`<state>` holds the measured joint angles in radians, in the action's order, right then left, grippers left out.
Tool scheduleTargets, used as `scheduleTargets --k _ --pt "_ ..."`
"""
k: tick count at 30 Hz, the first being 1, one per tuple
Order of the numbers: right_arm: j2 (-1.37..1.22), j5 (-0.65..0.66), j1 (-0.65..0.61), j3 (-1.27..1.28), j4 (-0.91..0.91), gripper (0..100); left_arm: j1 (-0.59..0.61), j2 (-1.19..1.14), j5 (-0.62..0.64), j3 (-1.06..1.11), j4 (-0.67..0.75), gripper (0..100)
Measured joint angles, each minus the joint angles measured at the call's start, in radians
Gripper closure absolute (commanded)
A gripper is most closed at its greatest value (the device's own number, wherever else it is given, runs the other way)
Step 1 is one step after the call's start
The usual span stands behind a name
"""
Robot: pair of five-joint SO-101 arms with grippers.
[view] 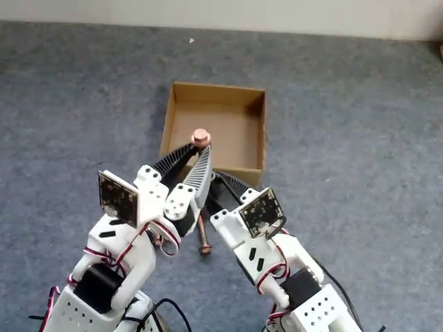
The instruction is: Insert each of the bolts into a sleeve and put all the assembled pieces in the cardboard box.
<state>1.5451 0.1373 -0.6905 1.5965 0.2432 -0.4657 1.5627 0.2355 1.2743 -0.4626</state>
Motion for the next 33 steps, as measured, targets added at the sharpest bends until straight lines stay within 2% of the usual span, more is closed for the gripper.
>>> scheduleTargets --k 9,28,33 --pt "0.0 0.0 0.003 0.0 0.0 99.4 0.002 -0.002 0.0 0.064 0.095 100" --pt "-0.002 0.0 0.005 0.002 0.0 99.4 0.02 0.0 0.0 0.123 0.106 100" --pt "0.0 0.0 0.005 0.002 0.0 99.4 -0.018 -0.002 0.0 0.138 0.109 100"
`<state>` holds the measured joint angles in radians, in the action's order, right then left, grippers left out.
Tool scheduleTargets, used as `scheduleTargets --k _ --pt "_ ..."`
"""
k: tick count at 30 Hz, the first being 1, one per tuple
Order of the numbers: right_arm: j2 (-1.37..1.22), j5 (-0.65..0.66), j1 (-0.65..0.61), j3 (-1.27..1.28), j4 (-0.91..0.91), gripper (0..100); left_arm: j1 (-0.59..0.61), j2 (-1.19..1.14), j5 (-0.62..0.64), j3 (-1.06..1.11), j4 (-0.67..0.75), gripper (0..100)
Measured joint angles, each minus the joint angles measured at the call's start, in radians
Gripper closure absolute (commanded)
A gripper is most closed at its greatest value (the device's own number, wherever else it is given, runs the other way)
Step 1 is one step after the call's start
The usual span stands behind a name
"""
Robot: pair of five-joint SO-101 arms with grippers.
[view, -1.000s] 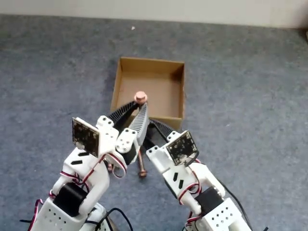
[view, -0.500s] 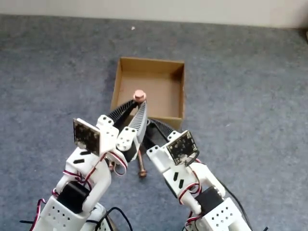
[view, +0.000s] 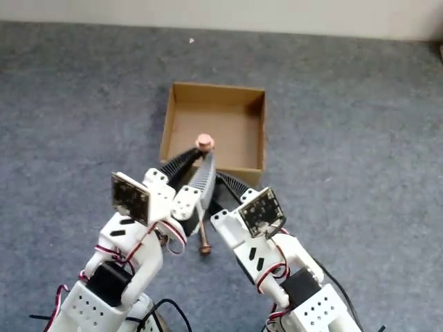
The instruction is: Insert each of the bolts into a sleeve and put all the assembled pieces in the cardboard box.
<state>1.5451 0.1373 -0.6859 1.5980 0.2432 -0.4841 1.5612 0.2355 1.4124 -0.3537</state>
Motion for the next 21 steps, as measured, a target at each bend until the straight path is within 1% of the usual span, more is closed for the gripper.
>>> scheduleTargets --k 9,13,16,18,21 --pt "0.0 0.0 0.0 -0.002 0.0 99.4 -0.008 0.0 0.0 0.002 -0.002 100" --pt "-0.002 0.002 0.041 0.002 0.0 99.4 -0.009 0.002 0.0 0.026 0.002 99" --pt "-0.002 0.002 0.083 0.002 0.002 99.4 -0.032 0.012 -0.009 0.035 0.003 94" --pt "-0.003 0.002 0.095 0.003 0.002 99.4 -0.054 0.014 -0.052 0.035 -0.038 90" --pt "0.043 0.003 0.11 0.021 0.003 99.4 -0.104 0.014 -0.078 0.02 -0.146 89"
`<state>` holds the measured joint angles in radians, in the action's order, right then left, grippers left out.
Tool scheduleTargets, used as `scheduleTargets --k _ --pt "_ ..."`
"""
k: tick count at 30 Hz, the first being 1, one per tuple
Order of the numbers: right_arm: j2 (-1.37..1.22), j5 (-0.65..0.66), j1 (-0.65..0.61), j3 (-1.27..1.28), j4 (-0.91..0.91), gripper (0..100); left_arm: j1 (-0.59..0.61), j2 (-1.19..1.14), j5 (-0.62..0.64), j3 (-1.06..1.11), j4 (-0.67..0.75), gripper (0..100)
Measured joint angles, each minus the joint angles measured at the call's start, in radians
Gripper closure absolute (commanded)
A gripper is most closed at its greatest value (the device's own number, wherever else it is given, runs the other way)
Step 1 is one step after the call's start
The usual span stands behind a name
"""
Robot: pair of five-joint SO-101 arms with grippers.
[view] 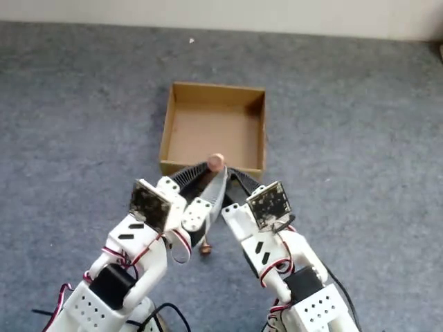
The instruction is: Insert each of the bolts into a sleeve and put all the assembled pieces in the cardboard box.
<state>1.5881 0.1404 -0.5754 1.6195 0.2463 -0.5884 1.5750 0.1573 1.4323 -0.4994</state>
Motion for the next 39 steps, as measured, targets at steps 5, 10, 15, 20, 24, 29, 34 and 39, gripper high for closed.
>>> scheduleTargets --k 5,10,15,20,24,29,34,39 --pt "0.184 0.0 0.015 0.032 0.041 99.4 -0.021 0.002 -0.011 -0.049 -0.104 88" --pt "0.196 0.0 0.017 0.035 0.087 99.4 -0.021 0.0 -0.018 -0.049 -0.121 88" --pt "0.196 0.0 0.012 0.035 0.087 99.4 -0.021 0.002 -0.112 -0.11 -0.23 88" --pt "0.198 0.0 0.012 0.035 0.087 99.4 0.075 0.0 -0.135 -0.183 -0.367 88" --pt "0.198 0.0 0.014 0.035 0.094 99.4 0.262 -0.011 -0.137 -0.183 -0.42 89" --pt "0.199 0.0 0.015 0.035 0.204 99.4 0.508 -0.006 -0.137 -0.183 -0.499 99" --pt "0.199 0.034 0.015 0.035 0.315 99.4 0.644 0.002 -0.138 -0.133 -0.52 99" --pt "0.199 0.095 0.02 0.035 0.322 99.4 0.709 -0.008 -0.14 0.002 -0.505 99"
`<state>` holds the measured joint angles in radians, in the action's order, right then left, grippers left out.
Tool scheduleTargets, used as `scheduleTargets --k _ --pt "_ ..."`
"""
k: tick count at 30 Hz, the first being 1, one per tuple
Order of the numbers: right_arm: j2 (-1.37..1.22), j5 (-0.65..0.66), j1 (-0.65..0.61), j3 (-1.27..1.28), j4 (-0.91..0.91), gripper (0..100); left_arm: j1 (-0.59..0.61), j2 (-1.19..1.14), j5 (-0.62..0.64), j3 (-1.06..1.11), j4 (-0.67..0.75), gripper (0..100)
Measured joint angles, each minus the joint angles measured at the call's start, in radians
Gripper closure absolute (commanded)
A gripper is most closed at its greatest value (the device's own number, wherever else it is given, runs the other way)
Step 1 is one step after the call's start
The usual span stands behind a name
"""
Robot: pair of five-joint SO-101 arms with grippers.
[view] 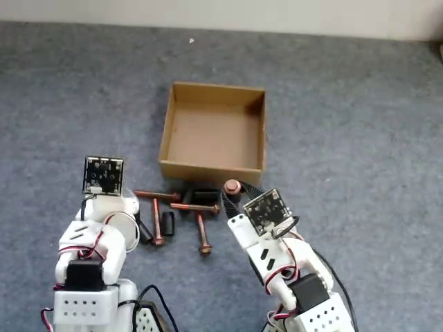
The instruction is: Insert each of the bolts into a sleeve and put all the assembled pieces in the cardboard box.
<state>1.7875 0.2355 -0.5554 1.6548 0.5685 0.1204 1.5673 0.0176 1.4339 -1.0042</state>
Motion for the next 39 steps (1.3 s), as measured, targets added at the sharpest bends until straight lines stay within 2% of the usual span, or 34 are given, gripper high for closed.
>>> scheduleTargets --k 6,14,23,36,39 --pt "-0.002 0.005 0.008 -0.043 0.031 99.4 0.046 0.0 0.0 0.12 0.124 99" --pt "-0.072 0.005 0.008 -0.282 0.032 99.4 0.06 0.0 0.0 0.123 0.157 99" --pt "-0.588 0.005 -0.006 -0.624 0.018 99.4 0.06 0.0 0.0 0.129 0.16 99" --pt "-1.369 0.005 -0.015 -0.87 -0.338 98.8 0.06 0.0 0.0 0.129 0.16 99" --pt "-1.479 0.005 -0.015 -0.905 -0.348 93.8 0.06 0.0 0.0 0.129 0.16 99"
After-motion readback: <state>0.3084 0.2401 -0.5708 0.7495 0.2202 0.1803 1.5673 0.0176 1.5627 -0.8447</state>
